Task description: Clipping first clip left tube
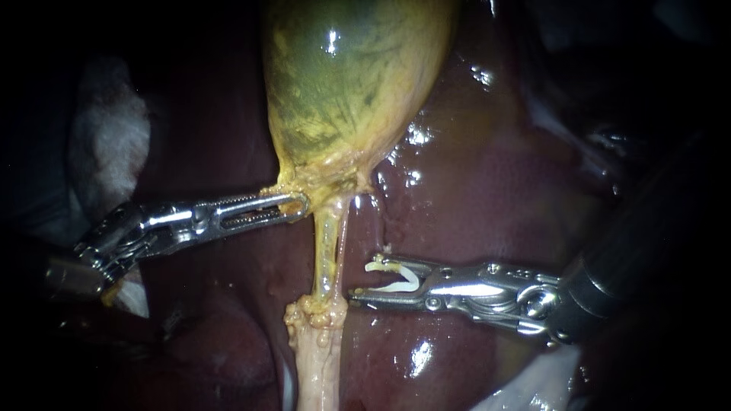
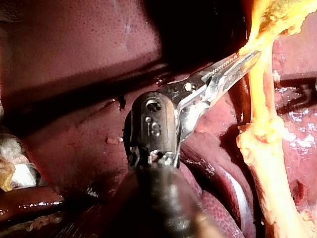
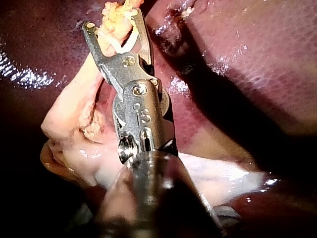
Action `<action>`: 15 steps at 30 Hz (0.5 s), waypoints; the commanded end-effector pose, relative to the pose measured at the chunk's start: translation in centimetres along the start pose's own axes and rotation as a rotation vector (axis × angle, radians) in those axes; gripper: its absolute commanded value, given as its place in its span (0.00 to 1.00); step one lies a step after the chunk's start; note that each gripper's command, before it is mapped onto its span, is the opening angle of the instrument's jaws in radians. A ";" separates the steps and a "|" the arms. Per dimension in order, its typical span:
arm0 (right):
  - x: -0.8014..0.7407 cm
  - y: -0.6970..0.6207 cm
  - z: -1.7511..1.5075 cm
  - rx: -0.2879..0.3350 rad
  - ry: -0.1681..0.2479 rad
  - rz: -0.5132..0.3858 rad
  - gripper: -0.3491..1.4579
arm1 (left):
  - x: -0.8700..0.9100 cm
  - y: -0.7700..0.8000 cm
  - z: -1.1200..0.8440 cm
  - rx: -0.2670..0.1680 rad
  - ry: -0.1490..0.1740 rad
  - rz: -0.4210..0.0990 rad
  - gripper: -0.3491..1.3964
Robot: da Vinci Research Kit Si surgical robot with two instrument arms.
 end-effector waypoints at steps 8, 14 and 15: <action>0.00 0.11 -0.01 -0.003 0.007 -0.164 0.52 | 0.01 0.00 0.00 0.000 0.000 -0.001 0.00; 0.00 0.13 -0.02 -0.002 0.008 -0.176 0.52 | 0.02 0.01 -0.01 -0.001 -0.001 -0.002 0.00; 0.00 0.13 -0.02 -0.002 0.008 -0.176 0.52 | 0.04 0.01 -0.01 -0.002 -0.001 -0.002 0.00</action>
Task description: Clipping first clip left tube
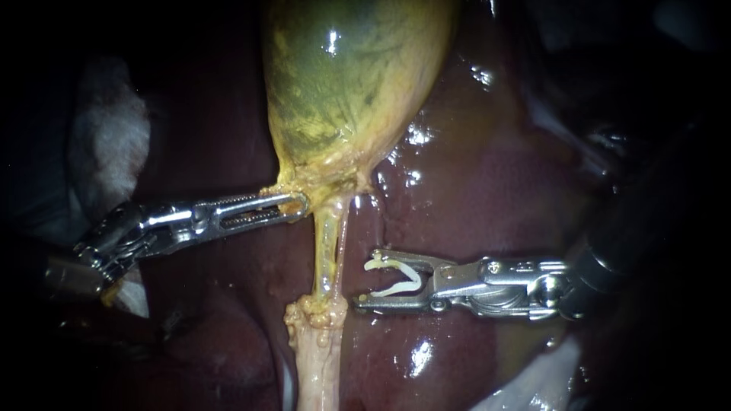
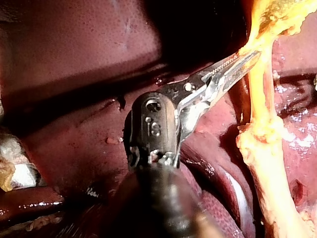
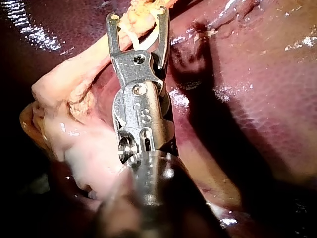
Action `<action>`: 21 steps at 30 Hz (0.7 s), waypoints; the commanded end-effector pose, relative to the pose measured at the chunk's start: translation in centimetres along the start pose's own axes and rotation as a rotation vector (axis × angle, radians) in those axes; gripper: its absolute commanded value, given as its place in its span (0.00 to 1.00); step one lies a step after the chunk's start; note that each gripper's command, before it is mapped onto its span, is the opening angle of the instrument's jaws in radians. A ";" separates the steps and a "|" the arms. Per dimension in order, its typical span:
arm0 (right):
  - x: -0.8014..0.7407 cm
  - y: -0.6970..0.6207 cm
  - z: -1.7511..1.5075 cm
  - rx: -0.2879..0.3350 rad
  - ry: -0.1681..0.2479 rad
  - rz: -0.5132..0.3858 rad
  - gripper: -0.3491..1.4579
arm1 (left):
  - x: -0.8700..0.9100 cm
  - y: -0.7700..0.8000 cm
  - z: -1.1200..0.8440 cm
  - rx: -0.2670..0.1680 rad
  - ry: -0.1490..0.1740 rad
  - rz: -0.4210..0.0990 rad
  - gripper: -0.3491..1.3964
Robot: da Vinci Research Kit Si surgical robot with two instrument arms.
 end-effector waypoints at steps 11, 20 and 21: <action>0.00 -0.01 0.00 -0.001 -0.001 0.031 0.52 | 0.42 0.19 -0.21 0.004 0.002 -0.036 0.00; 0.02 -0.04 0.06 -0.005 -0.004 0.156 0.52 | 0.53 0.36 -0.27 0.020 -0.007 -0.048 0.00; 0.02 -0.04 0.07 -0.006 -0.004 0.168 0.52 | 0.53 0.37 -0.28 0.022 -0.010 -0.048 0.00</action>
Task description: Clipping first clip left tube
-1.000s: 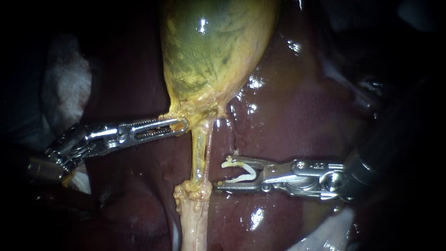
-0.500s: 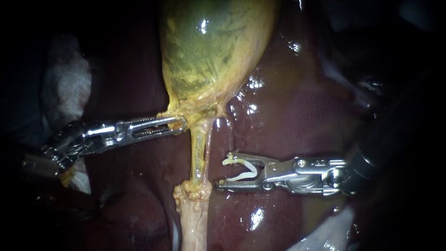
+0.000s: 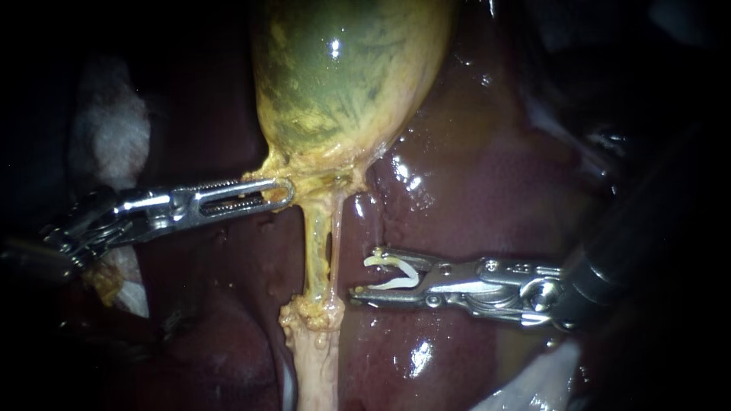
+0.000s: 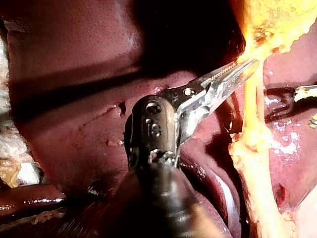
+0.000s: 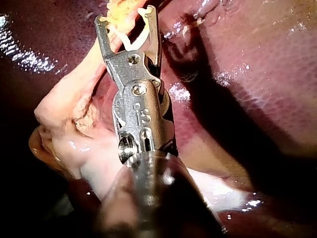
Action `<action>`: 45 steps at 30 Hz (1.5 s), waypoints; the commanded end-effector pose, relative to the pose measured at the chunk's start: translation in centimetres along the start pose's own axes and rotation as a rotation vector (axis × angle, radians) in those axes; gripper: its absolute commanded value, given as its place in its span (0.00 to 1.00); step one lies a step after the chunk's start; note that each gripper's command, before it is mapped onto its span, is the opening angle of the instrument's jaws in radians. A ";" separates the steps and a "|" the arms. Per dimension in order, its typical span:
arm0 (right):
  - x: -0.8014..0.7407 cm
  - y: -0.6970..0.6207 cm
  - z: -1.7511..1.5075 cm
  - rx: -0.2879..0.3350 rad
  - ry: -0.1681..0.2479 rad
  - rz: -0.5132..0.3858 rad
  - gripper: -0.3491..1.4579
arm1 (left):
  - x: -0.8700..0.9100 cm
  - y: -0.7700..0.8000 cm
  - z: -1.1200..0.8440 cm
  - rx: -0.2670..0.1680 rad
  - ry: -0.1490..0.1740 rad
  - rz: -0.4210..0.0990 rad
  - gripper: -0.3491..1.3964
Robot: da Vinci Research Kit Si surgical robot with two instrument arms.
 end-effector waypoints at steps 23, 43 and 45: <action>0.06 -0.16 0.49 -0.020 0.005 0.083 0.52 | 0.20 0.34 -0.13 0.018 -0.021 -0.021 0.00; -0.10 -0.10 0.77 -0.030 0.007 0.068 0.51 | 0.29 0.50 -0.17 0.018 -0.021 -0.032 0.00; -0.11 -0.09 0.81 -0.032 0.008 0.067 0.51 | 0.29 0.52 -0.17 0.018 -0.021 -0.033 0.00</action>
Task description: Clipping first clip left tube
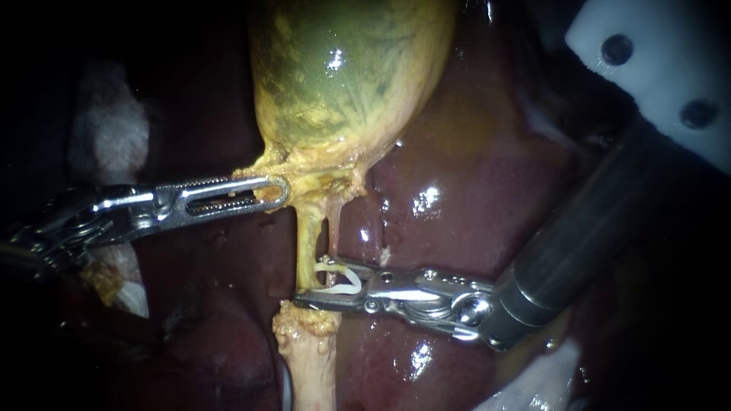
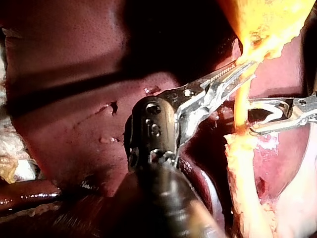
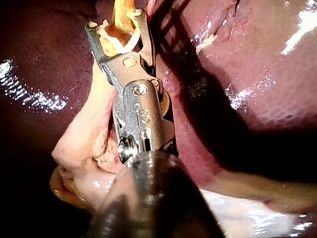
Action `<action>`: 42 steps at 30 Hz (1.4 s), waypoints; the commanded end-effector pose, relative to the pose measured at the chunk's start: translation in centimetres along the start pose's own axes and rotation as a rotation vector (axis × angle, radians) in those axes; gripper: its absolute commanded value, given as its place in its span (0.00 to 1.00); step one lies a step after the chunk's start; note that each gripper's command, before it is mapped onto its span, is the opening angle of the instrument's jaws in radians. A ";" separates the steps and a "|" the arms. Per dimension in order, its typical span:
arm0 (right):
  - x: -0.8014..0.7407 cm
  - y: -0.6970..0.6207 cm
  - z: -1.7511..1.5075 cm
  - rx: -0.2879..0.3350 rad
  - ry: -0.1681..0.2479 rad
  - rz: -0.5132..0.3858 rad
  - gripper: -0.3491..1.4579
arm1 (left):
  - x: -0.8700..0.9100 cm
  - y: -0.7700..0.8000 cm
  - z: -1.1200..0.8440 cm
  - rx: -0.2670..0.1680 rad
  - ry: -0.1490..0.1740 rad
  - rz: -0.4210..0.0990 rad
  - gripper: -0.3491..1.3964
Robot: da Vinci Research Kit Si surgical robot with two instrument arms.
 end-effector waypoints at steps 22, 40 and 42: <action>-0.15 0.04 0.35 -0.014 0.004 -0.001 0.51 | 0.02 0.12 0.01 0.003 0.002 -0.005 0.00; -0.15 0.01 0.37 -0.015 0.003 0.041 0.49 | 0.02 0.13 0.01 0.003 0.002 -0.005 0.00; -0.15 0.00 0.34 -0.013 0.002 0.047 0.47 | 0.02 0.13 0.01 0.003 0.002 -0.005 0.00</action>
